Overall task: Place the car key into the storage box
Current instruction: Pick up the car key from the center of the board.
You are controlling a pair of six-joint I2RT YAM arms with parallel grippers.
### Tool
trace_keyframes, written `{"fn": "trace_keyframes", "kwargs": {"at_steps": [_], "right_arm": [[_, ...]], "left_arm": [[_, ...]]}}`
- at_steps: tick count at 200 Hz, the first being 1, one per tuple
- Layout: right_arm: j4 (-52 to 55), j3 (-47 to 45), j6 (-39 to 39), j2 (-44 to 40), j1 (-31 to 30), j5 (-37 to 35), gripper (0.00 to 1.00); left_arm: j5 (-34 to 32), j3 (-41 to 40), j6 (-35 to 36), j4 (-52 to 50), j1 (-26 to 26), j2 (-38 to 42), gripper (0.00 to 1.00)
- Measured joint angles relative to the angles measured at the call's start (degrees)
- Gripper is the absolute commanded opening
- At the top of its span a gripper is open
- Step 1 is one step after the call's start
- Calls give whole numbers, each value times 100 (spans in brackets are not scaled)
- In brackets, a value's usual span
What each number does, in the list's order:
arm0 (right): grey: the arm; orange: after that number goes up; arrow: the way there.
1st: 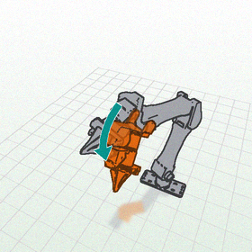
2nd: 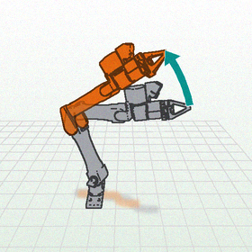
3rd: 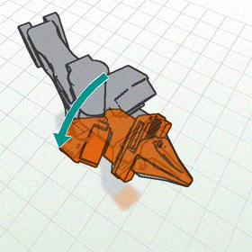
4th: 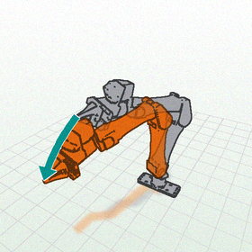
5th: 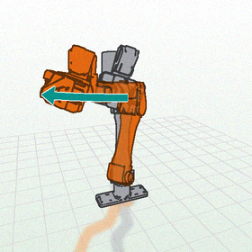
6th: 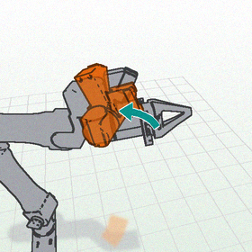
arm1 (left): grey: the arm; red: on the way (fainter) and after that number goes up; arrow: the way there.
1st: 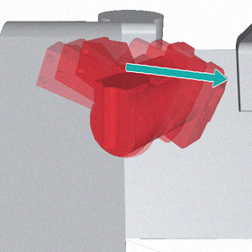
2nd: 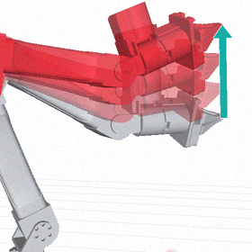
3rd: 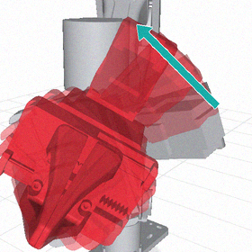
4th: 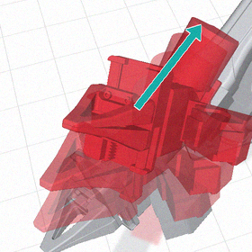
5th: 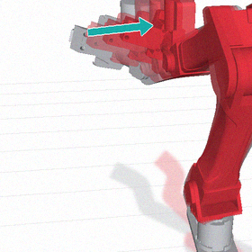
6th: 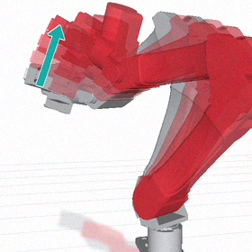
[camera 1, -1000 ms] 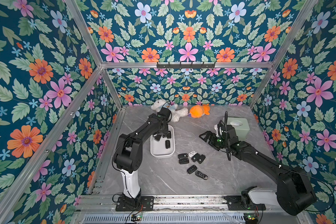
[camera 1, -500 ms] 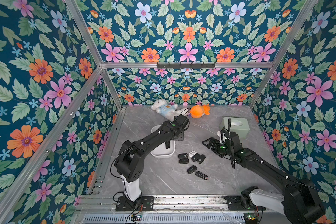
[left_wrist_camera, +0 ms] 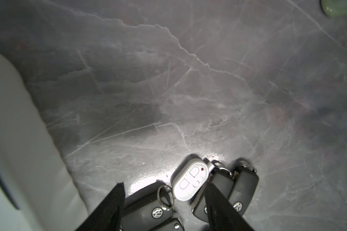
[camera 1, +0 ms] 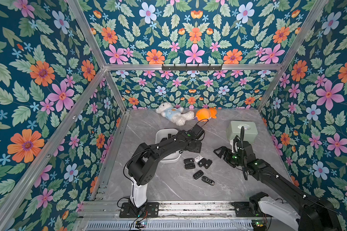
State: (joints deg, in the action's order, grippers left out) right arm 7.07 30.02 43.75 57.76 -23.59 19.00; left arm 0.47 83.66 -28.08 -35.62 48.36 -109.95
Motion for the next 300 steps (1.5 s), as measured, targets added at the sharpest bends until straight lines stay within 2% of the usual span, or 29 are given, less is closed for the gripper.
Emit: {"fn": "trace_keyframes", "kwargs": {"at_steps": [120,250,300], "right_arm": [[-7,-13,28,195,72,50,99],[-4,96,4,229,98,52,99],[-2,103,-13,229,101,52,99]], "left_arm": [[-68,-181,168,-28,566,-490,66],[-151,175,404,-175,671,-896,66],[-273,439,538,-219,675,-1102,58]]}}
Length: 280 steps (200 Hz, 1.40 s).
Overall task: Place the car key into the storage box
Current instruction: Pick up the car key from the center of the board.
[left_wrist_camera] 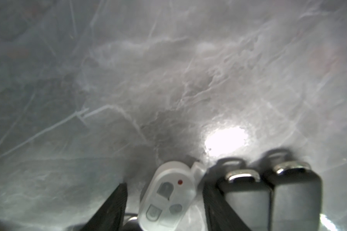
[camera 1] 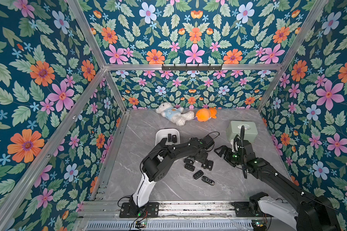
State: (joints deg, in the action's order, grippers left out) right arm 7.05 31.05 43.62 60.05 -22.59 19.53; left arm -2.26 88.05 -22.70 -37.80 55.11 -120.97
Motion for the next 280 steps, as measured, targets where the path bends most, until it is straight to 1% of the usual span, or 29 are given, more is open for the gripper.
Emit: {"fn": "trace_keyframes", "kwargs": {"at_steps": [31,95,122,164,231,280], "right_arm": [[42,9,0,-17,4,-2,99],[83,68,-4,-13,37,-2,99],[83,72,-4,9,44,2,99],[83,63,-4,-9,46,20,99],[83,4,2,-153,46,13,99],[-2,-66,92,-205,50,-7,99]], "left_arm": [[-20,28,50,50,4,-46,49],[-61,-372,52,249,0,199,48],[-63,-487,52,260,0,271,44],[-55,-376,50,175,0,229,35],[-66,74,-42,24,-31,166,33],[-85,382,-260,44,-127,466,33]]}}
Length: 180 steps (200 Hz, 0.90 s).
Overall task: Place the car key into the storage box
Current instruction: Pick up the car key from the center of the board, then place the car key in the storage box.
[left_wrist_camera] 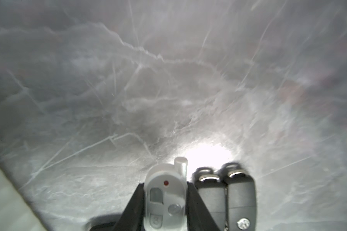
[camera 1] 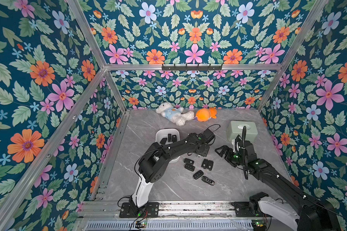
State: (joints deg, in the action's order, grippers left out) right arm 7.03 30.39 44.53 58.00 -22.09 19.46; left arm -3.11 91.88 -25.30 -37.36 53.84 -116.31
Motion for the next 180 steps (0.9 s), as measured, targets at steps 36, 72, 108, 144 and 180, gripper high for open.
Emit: {"fn": "trace_keyframes", "kwargs": {"at_steps": [36,72,108,144,180], "right_arm": [[-136,-59,92,-46,24,-155,99],[-463,-48,190,125,24,-192,99],[-933,-44,251,372,24,-127,99],[-1161,59,249,658,24,-22,99],[-1416,-28,264,669,0,-24,99]], "left_arm": [[-57,42,-155,2,-118,356,33],[-144,-118,-289,-26,-385,804,33],[-205,-601,-348,-63,-785,1390,33],[-251,-1366,-459,-46,-1309,2004,34],[-282,-2037,-494,-39,-1926,2415,34]]}}
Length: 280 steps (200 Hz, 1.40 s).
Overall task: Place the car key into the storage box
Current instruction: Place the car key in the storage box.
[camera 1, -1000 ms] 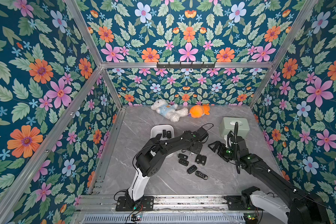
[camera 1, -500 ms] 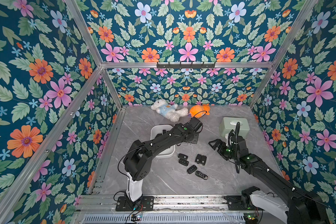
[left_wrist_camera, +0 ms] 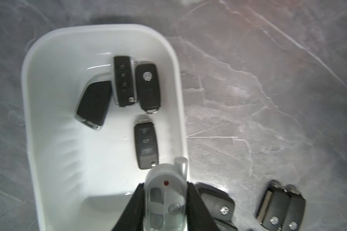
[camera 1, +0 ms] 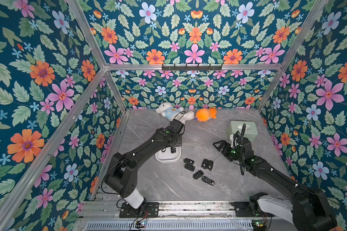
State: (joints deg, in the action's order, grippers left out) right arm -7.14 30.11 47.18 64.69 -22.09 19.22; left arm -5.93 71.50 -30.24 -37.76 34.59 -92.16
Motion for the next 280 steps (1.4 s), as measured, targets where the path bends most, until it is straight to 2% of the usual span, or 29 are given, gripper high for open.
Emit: {"fn": "trace_keyframes", "kwargs": {"at_steps": [44,92,120,165,225,280], "right_arm": [[-343,-535,260,-601,-22,-479,99],[-431,-824,254,-1397,-42,-1117,99],[-372,-876,238,-1587,-42,-1239,99],[-83,-693,275,-1335,-39,-1165,99],[468,-205,168,-664,-2,-693,99],[710,-39,-133,-487,-2,-372,99]], "left_arm": [[-42,-389,63,22,-422,28,34],[-79,-570,192,216,-575,-289,34],[-79,-570,219,341,-614,-538,34],[-13,-505,227,555,-621,-970,33],[9,-417,208,691,-621,-1360,35],[2,-341,111,695,-621,-1425,50]]}}
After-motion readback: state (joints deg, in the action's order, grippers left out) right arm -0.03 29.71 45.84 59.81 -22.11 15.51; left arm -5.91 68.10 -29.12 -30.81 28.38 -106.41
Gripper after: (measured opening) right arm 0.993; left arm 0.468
